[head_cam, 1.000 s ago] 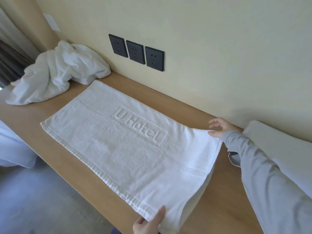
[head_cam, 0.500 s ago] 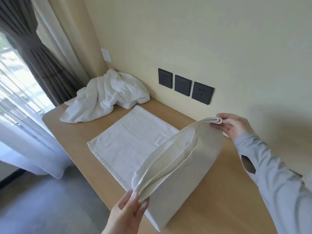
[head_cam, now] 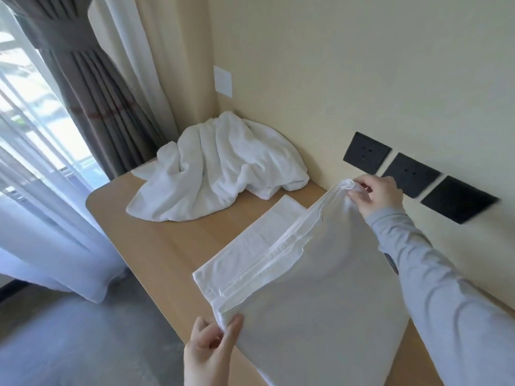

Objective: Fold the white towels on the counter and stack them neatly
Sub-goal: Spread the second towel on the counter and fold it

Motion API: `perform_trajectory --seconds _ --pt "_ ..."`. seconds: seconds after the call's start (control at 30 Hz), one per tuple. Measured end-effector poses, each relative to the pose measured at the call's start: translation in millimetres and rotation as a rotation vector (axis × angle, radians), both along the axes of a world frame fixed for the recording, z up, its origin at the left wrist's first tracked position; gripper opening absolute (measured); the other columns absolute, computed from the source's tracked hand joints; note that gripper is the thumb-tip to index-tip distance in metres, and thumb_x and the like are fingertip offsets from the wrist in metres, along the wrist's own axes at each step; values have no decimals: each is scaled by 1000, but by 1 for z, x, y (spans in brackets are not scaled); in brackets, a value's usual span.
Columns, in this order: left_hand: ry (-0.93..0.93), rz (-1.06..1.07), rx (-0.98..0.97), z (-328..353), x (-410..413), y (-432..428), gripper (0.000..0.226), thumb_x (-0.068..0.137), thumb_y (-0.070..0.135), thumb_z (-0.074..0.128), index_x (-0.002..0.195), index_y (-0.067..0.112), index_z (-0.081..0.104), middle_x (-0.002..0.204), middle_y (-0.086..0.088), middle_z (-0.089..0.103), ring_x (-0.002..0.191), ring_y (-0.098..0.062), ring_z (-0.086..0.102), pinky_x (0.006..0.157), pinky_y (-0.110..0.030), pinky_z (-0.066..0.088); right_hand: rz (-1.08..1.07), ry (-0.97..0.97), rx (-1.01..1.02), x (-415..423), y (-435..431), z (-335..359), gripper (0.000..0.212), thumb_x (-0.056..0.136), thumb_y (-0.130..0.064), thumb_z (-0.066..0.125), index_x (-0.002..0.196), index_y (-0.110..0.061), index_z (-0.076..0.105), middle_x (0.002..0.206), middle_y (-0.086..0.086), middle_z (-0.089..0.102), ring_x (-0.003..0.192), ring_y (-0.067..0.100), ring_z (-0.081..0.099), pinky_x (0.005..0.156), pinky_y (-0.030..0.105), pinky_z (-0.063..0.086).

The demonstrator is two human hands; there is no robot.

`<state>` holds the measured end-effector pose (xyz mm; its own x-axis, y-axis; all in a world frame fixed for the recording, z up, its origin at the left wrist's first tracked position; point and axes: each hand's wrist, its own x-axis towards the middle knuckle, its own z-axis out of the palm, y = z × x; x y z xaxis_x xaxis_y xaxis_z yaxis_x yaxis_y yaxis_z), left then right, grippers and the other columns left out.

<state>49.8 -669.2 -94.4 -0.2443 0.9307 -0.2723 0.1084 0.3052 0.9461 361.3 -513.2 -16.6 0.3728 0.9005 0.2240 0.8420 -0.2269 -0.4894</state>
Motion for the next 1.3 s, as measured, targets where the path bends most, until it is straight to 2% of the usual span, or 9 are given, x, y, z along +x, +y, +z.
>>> perform_trajectory --seconds 0.13,0.37,0.47,0.57,0.67,0.8,1.0,1.13,1.3 --pt "-129 82 -89 -38 -27 52 23 76 14 75 53 12 70 64 5 64 62 -3 57 63 -14 41 29 34 -154 -42 71 -49 18 86 -12 60 102 -4 62 101 14 64 100 34 54 85 36 42" --pt "-86 200 -297 -108 -43 100 60 67 41 71 60 -15 49 52 -11 37 53 -17 38 63 -28 28 22 28 -396 -73 134 -149 29 92 -12 47 119 -1 51 123 17 52 112 31 50 94 38 39" --pt "59 163 -215 -111 -47 108 25 78 28 72 85 8 59 64 -5 61 43 -16 53 44 -21 41 54 -69 -367 -75 132 -166 28 93 -14 47 118 -3 52 116 16 54 104 32 52 87 44 42" --pt "364 105 112 -105 -45 124 32 80 30 62 109 17 56 94 -15 58 63 -21 57 61 -28 47 126 -148 -169 -79 123 -167 34 88 -3 51 122 -6 53 117 12 55 104 32 54 87 44 44" --pt "746 -200 304 -106 -38 139 59 88 60 35 102 13 66 98 -10 62 86 -26 51 73 -33 35 427 -348 59 -79 119 -154 43 64 13 63 103 -6 66 100 7 66 93 31 62 81 40 46" --pt "830 -343 307 -117 -35 157 73 88 69 20 82 15 69 78 0 60 81 -16 41 64 -33 38 819 -494 -46 -77 115 -148 37 52 7 76 84 -9 72 87 0 70 87 23 67 80 38 50" --pt "790 -326 330 -119 -41 162 72 87 71 22 66 12 59 69 0 54 73 -16 36 57 -34 38 931 -577 -231 -72 128 -139 16 71 -17 78 81 -13 66 86 -2 66 90 23 64 86 40 49" --pt "712 -408 432 -116 -52 164 45 93 60 25 74 26 47 65 7 53 73 -11 39 63 -28 34 979 -610 -377 -76 140 -135 11 81 -15 66 83 -15 55 87 0 63 95 22 59 94 39 39" --pt "703 -428 411 -115 -57 171 43 89 40 41 63 10 57 60 7 56 70 -8 42 61 -21 36 863 -655 -422 -73 149 -137 7 96 -23 43 99 -17 46 84 -3 62 92 17 55 107 33 21"
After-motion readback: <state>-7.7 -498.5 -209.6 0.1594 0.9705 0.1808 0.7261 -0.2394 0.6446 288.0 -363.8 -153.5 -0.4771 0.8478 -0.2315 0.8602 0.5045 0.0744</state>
